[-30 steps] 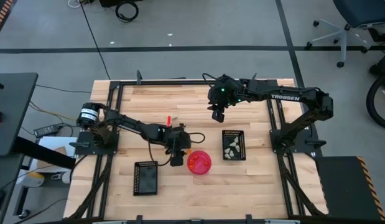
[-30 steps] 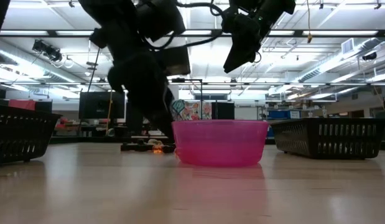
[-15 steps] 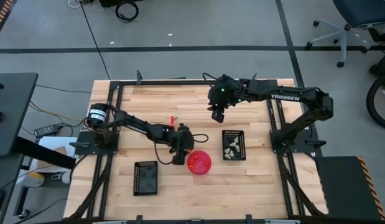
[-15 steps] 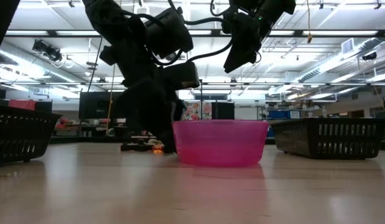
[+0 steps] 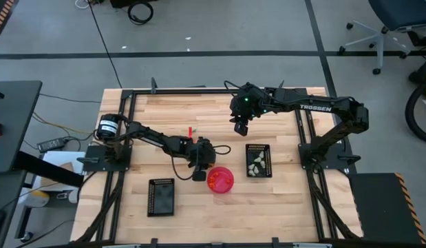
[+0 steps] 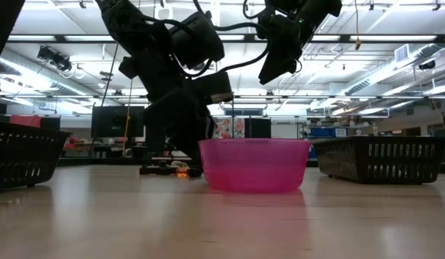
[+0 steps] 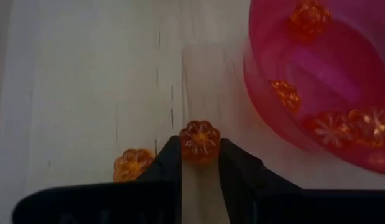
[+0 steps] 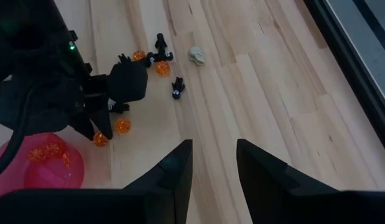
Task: Sort Halloween decoration
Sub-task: Put the orange pumpkin toy into the pink bowl
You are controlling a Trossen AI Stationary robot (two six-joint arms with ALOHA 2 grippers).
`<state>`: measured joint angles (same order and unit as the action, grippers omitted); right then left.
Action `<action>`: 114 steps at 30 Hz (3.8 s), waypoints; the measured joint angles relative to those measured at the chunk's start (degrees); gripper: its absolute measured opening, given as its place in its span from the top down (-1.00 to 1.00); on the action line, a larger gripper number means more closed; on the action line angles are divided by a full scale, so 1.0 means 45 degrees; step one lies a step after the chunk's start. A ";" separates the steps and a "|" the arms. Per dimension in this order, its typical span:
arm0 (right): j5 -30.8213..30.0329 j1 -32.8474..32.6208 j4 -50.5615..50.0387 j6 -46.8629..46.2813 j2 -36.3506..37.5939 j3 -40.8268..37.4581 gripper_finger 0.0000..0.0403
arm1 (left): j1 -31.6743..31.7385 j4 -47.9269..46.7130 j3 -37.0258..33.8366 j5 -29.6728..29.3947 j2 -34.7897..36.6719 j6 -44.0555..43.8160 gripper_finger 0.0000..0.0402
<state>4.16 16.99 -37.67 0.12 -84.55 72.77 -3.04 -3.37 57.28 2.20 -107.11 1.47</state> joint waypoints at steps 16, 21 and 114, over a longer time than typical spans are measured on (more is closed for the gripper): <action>-0.0004 0.0000 -0.0035 0.0005 0.0000 0.0000 0.36 | 0.0479 0.0609 -0.0019 -0.0694 0.0019 -0.1689 0.82; -0.0005 0.0001 -0.0398 0.0334 0.0000 0.0000 0.36 | 0.0981 0.0903 -0.0015 -0.0794 0.0019 -0.2285 0.82; 1.0625 0.2734 1.5659 0.2259 -0.6410 -0.5149 0.21 | -0.0294 -0.0824 -0.0015 -0.5842 0.6620 -0.6206 0.43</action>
<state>51.98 29.30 32.79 10.28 -113.40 49.60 -4.36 -7.08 57.21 -24.09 -77.32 -26.46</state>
